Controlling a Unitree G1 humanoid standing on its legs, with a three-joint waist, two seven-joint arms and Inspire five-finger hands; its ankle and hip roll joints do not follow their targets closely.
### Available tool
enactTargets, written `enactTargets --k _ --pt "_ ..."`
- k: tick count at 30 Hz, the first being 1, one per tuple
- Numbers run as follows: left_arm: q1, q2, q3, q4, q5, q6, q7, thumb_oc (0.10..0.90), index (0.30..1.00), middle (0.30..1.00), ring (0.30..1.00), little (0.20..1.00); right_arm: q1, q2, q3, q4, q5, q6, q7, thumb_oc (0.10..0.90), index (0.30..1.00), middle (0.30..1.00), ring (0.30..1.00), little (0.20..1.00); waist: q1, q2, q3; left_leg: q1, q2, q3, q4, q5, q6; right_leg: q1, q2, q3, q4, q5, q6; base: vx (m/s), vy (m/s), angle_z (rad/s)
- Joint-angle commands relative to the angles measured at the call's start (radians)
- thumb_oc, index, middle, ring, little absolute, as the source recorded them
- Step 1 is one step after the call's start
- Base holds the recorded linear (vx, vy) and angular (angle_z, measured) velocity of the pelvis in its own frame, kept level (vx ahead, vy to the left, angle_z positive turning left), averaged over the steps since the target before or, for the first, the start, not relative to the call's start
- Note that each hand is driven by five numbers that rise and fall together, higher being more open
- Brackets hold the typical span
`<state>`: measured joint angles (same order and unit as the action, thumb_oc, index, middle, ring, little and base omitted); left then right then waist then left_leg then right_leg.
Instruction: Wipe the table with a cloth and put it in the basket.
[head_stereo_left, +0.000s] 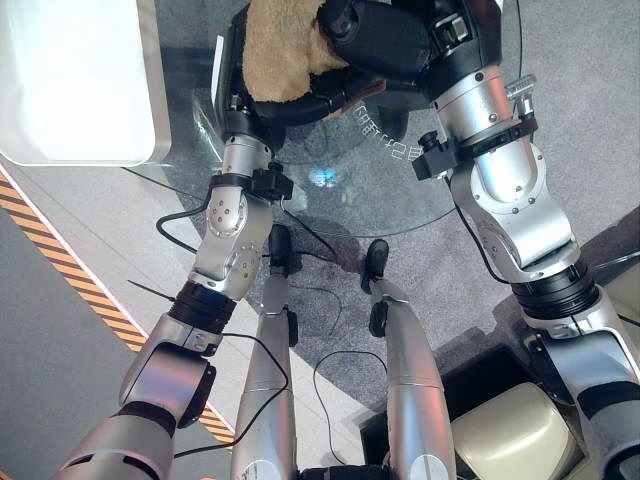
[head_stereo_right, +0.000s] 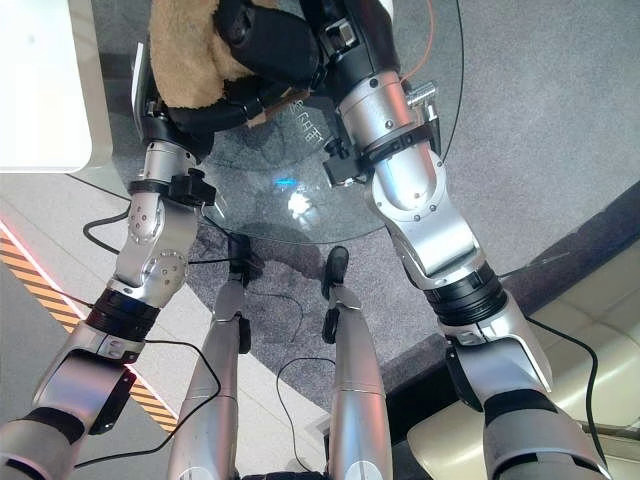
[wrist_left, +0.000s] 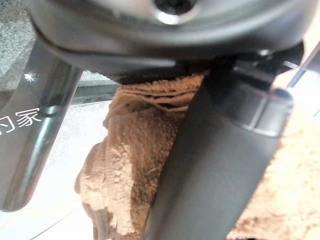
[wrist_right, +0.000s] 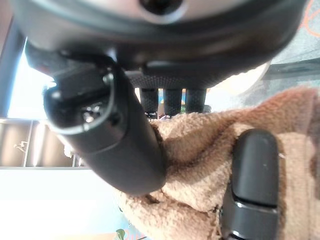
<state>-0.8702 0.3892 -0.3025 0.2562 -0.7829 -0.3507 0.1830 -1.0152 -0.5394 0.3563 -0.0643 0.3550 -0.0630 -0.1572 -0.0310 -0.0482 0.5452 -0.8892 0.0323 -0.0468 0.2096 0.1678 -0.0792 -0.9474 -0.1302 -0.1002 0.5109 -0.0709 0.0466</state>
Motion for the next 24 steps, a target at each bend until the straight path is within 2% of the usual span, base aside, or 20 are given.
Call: enactTargets --k 1,17,24 --pt "-0.130 -0.008 0.051 -0.136 -0.011 -0.148 -0.025 0.100 0.300 0.300 0.300 0.200 -0.129 0.046 -0.108 -0.159 0.036 -0.147 -0.007 0.800 0.900 0.900 0.900 0.900 0.023 -0.035 -0.025 0.041 -0.041 0.000 0.087 -0.119 0.047 0.108 0.053 0.009 -0.219 0.145 0.051 0.00 0.000 0.00" --pt "-0.134 -0.014 0.053 -0.134 -0.006 -0.146 -0.019 0.100 0.300 0.300 0.300 0.200 -0.133 0.055 -0.107 -0.154 0.032 -0.145 -0.002 0.800 0.900 0.900 0.900 0.900 0.023 -0.033 -0.025 0.037 -0.042 0.000 0.092 -0.121 0.046 0.104 0.052 0.011 -0.218 0.145 0.053 0.00 0.000 0.00" --pt "-0.135 -0.017 0.051 -0.129 -0.050 -0.150 -0.036 0.100 0.300 0.300 0.300 0.200 -0.140 0.054 -0.100 -0.153 0.029 -0.142 -0.001 0.800 0.900 0.900 0.900 0.900 0.023 -0.032 -0.025 0.038 -0.042 0.002 0.092 -0.122 0.046 0.105 0.051 0.010 -0.218 0.143 0.052 0.00 0.000 0.00"
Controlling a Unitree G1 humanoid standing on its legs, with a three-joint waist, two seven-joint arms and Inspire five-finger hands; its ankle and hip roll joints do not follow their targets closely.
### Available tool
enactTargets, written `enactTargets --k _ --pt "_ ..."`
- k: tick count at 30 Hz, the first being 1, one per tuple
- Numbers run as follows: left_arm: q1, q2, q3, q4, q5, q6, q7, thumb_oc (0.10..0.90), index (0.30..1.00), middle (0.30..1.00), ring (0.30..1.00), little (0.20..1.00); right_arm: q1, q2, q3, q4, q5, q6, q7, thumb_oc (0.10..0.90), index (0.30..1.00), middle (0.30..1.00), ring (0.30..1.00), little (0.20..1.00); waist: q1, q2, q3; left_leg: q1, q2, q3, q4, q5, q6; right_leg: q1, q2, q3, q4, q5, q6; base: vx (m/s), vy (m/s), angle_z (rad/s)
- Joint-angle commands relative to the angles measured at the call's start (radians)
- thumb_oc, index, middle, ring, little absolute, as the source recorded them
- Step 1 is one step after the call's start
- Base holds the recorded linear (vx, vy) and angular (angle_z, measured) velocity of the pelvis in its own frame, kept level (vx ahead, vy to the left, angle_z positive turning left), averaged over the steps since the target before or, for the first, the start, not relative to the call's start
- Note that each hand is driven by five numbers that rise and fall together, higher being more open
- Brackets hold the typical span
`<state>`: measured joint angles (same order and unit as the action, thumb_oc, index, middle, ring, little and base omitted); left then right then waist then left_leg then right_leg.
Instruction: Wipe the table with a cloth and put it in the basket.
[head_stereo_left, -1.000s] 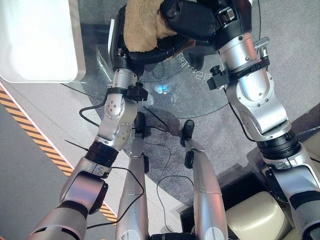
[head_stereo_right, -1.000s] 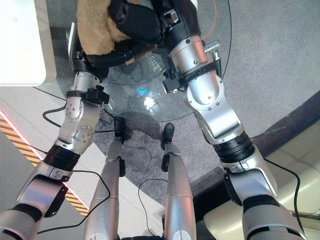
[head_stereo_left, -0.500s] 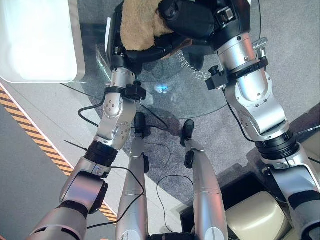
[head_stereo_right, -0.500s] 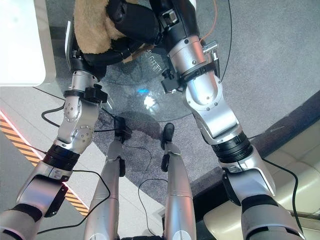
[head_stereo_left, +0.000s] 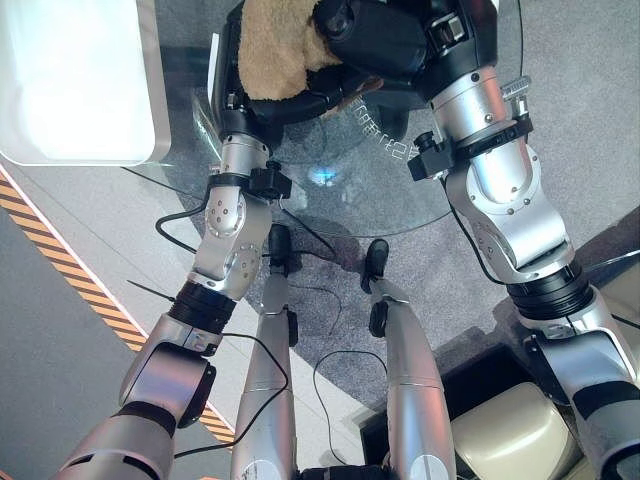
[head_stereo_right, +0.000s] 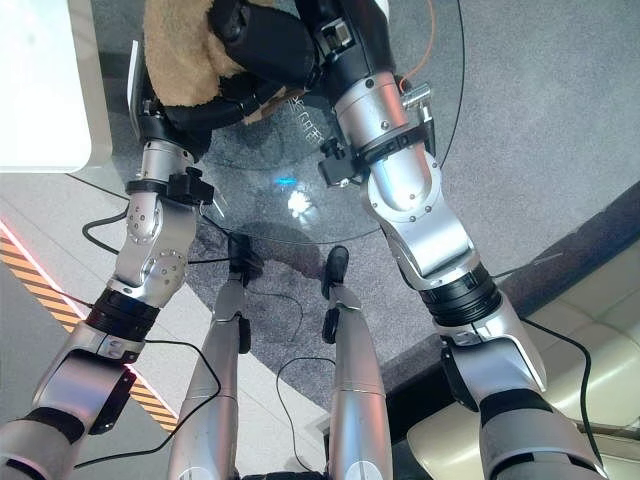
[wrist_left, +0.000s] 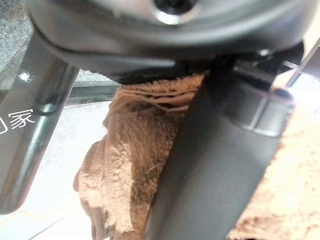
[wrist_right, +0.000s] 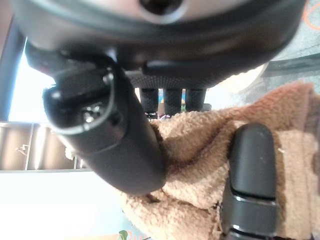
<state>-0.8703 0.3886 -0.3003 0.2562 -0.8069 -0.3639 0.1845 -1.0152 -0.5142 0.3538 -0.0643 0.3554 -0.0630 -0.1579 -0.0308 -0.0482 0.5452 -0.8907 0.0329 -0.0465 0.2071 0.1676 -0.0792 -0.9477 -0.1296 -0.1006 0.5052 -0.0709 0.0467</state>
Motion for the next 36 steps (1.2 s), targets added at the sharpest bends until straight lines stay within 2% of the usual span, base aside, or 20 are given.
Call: enactTargets --k 1,26,36 --pt "-0.135 -0.019 0.048 -0.129 -0.035 -0.136 -0.041 0.100 0.300 0.300 0.300 0.200 -0.141 0.029 -0.097 -0.152 0.028 -0.143 -0.002 0.800 0.900 0.900 0.900 0.900 0.023 -0.032 -0.025 0.039 -0.042 0.002 0.095 -0.121 0.045 0.105 0.051 0.010 -0.212 0.143 0.052 0.00 0.000 0.00" --pt "-0.127 -0.033 0.046 -0.127 -0.071 -0.118 -0.065 0.100 0.300 0.300 0.300 0.200 -0.151 0.037 -0.098 -0.155 0.036 -0.134 0.001 0.800 0.900 0.900 0.900 0.900 0.024 -0.037 -0.025 0.029 -0.046 -0.004 0.108 -0.129 0.049 0.097 0.054 0.011 -0.203 0.140 0.050 0.00 0.000 0.00" --pt "-0.121 -0.019 0.067 -0.106 -0.069 -0.139 -0.048 0.100 0.300 0.300 0.300 0.200 -0.144 0.032 -0.121 -0.145 0.064 -0.177 -0.038 0.800 0.900 0.900 0.900 0.900 0.023 -0.038 -0.025 0.028 -0.044 -0.003 0.111 -0.130 0.048 0.096 0.055 0.010 -0.201 0.140 0.050 0.00 0.000 0.00"
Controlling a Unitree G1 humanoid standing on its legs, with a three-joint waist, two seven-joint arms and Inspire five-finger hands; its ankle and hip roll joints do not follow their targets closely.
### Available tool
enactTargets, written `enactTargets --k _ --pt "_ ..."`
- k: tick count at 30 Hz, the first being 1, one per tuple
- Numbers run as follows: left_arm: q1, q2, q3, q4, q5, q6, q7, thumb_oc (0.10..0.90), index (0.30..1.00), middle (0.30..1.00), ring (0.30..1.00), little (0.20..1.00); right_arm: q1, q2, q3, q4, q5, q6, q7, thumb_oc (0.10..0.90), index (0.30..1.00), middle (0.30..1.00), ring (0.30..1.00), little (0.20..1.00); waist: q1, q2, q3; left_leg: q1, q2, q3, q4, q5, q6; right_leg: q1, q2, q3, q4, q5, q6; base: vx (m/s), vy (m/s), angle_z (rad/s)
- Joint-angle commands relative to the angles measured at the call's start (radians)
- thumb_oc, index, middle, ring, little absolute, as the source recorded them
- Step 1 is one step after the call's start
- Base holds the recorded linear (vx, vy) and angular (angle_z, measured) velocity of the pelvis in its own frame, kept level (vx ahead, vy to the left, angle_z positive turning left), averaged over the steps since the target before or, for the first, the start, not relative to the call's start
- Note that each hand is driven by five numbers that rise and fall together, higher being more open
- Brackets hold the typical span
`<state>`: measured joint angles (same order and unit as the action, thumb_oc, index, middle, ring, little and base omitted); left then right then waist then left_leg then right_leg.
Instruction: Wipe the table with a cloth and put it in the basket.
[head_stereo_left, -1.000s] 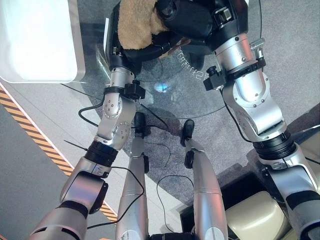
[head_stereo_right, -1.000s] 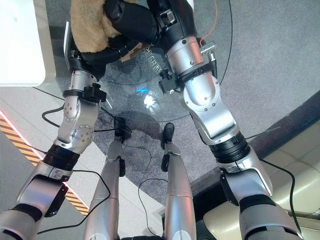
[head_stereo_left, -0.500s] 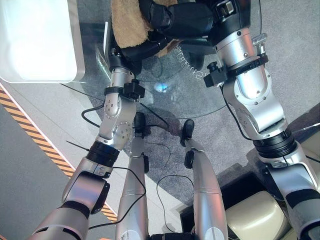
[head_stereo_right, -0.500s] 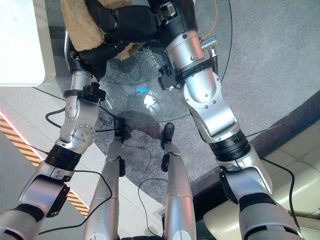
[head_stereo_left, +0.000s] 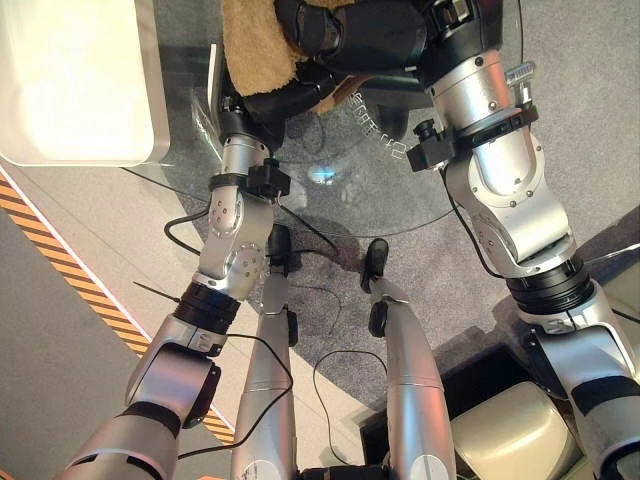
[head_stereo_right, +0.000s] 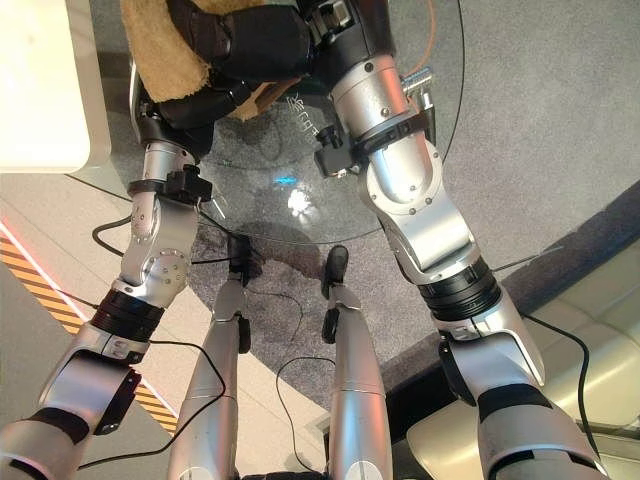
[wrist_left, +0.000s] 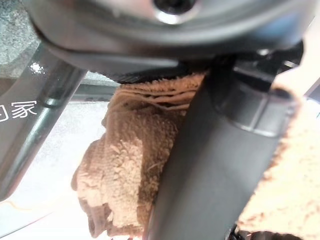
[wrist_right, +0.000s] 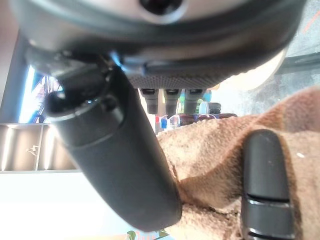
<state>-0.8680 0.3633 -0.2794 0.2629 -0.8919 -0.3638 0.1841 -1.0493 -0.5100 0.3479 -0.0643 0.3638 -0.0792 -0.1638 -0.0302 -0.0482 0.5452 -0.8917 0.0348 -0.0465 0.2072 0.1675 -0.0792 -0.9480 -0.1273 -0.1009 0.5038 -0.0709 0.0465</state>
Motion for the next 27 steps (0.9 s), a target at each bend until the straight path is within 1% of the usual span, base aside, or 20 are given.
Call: enactTargets --k 1,11,17,21,27 --pt "-0.123 0.010 0.049 -0.110 0.014 -0.142 -0.046 0.100 0.300 0.300 0.300 0.200 -0.111 0.029 -0.119 -0.142 0.061 -0.165 -0.035 0.800 0.900 0.900 0.900 0.900 0.023 -0.037 -0.025 0.028 -0.046 -0.003 0.112 -0.131 0.048 0.096 0.053 0.011 -0.199 0.140 0.050 0.00 0.000 0.00" --pt "-0.126 0.037 0.079 -0.084 0.016 -0.153 -0.032 0.100 0.300 0.300 0.300 0.200 -0.090 0.021 -0.155 -0.143 0.073 -0.197 -0.081 0.800 0.900 0.900 0.900 0.900 0.020 -0.037 -0.025 0.033 -0.042 0.000 0.113 -0.133 0.047 0.099 0.052 0.013 -0.200 0.140 0.048 0.00 0.000 0.00" --pt "-0.128 0.050 0.096 -0.067 0.019 -0.174 -0.031 0.100 0.300 0.300 0.300 0.200 -0.078 0.010 -0.174 -0.132 0.075 -0.210 -0.108 0.800 0.900 0.900 0.900 0.900 0.017 -0.034 -0.025 0.033 -0.040 0.003 0.115 -0.134 0.045 0.098 0.053 0.015 -0.198 0.137 0.047 0.00 0.000 0.00" --pt "-0.133 0.062 0.114 -0.060 0.010 -0.197 -0.028 0.100 0.300 0.300 0.300 0.200 -0.058 -0.008 -0.192 -0.114 0.055 -0.197 -0.148 0.800 0.900 0.900 0.900 0.900 0.013 -0.032 -0.025 0.034 -0.036 0.007 0.115 -0.134 0.042 0.100 0.052 0.017 -0.197 0.134 0.047 0.00 0.000 0.00" --pt "-0.137 0.070 0.148 -0.052 -0.067 -0.228 -0.063 0.100 0.300 0.300 0.300 0.200 -0.029 -0.041 -0.218 -0.048 0.044 -0.174 -0.179 0.800 0.900 0.900 0.900 0.900 0.010 -0.027 -0.025 0.038 -0.034 0.010 0.109 -0.137 0.040 0.101 0.051 0.021 -0.202 0.132 0.047 0.00 0.000 0.00"
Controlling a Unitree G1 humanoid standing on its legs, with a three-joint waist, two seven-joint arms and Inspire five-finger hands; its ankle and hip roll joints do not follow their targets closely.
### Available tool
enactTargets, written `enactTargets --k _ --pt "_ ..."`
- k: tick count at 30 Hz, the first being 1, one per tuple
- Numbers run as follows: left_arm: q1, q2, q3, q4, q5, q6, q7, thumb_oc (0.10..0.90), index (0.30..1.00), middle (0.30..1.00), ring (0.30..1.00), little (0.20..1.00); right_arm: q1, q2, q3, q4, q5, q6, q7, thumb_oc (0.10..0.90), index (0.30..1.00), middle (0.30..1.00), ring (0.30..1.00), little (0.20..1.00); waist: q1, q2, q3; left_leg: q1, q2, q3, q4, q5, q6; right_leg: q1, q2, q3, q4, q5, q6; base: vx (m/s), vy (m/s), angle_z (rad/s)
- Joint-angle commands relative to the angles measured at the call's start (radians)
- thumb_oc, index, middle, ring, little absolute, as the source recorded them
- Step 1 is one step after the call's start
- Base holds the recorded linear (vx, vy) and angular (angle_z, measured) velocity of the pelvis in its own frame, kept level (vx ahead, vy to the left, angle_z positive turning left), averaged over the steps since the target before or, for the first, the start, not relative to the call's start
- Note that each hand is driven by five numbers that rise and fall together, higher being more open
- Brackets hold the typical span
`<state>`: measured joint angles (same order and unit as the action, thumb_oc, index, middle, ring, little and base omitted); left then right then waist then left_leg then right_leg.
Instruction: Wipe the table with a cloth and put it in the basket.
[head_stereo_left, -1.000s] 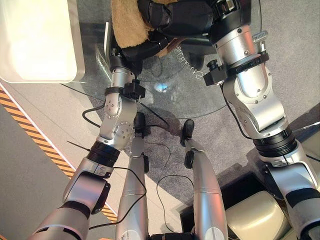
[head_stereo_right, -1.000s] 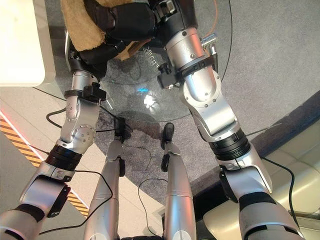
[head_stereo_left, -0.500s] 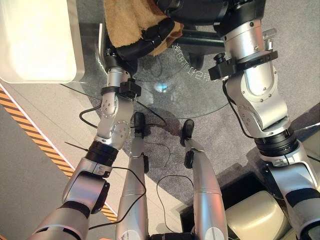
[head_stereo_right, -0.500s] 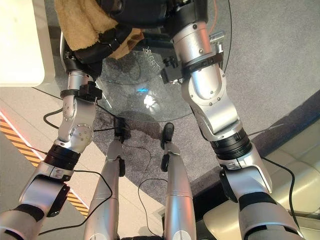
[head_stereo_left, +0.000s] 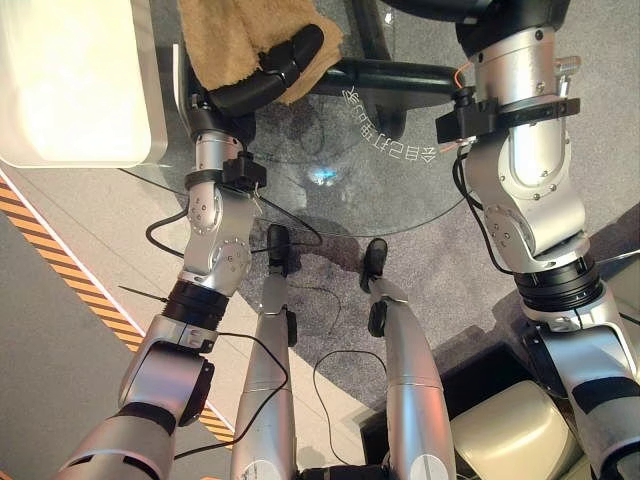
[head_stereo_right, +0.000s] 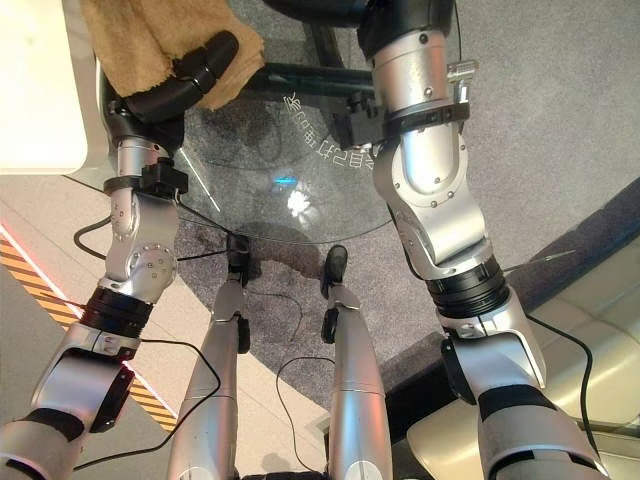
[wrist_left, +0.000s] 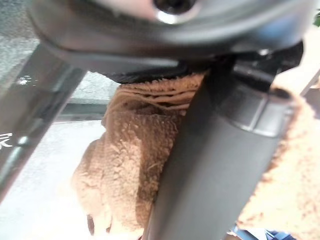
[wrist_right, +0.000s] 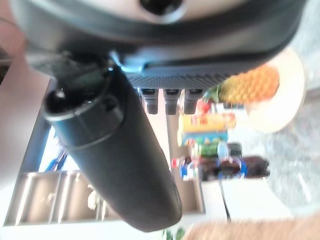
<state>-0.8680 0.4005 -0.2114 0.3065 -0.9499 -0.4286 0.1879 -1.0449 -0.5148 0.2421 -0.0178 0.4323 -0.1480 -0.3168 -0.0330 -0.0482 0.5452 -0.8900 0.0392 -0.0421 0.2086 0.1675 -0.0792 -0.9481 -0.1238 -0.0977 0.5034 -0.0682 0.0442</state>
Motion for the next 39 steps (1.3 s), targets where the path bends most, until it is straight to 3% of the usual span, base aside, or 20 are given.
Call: enactTargets --k 1,23,39 --pt "-0.137 0.032 0.081 -0.095 -0.013 -0.165 -0.070 0.100 0.300 0.300 0.300 0.200 -0.032 -0.037 -0.113 -0.090 -0.029 -0.105 -0.029 0.800 0.900 0.900 0.900 0.900 0.012 -0.027 -0.025 0.036 -0.039 0.005 0.108 -0.137 0.040 0.101 0.047 0.017 -0.202 0.129 0.049 0.00 0.000 0.00" --pt "-0.147 0.107 0.171 0.014 -0.094 -0.256 -0.121 0.100 0.300 0.300 0.300 0.200 0.044 -0.158 -0.194 0.246 -0.012 -0.203 -0.152 0.800 0.900 0.900 0.900 0.900 0.014 -0.006 -0.025 0.046 -0.033 0.006 0.096 -0.150 0.033 0.105 0.036 0.016 -0.203 0.115 0.057 0.00 0.000 0.00" --pt "-0.120 0.249 0.241 0.163 -0.194 -0.326 -0.076 0.100 0.300 0.300 0.300 0.200 0.144 -0.234 -0.220 0.542 0.091 -0.269 -0.166 0.800 0.900 0.900 0.900 0.900 0.015 0.012 -0.025 0.021 -0.032 0.001 0.096 -0.149 0.029 0.082 0.035 0.011 -0.195 0.099 0.049 0.00 0.002 0.00"
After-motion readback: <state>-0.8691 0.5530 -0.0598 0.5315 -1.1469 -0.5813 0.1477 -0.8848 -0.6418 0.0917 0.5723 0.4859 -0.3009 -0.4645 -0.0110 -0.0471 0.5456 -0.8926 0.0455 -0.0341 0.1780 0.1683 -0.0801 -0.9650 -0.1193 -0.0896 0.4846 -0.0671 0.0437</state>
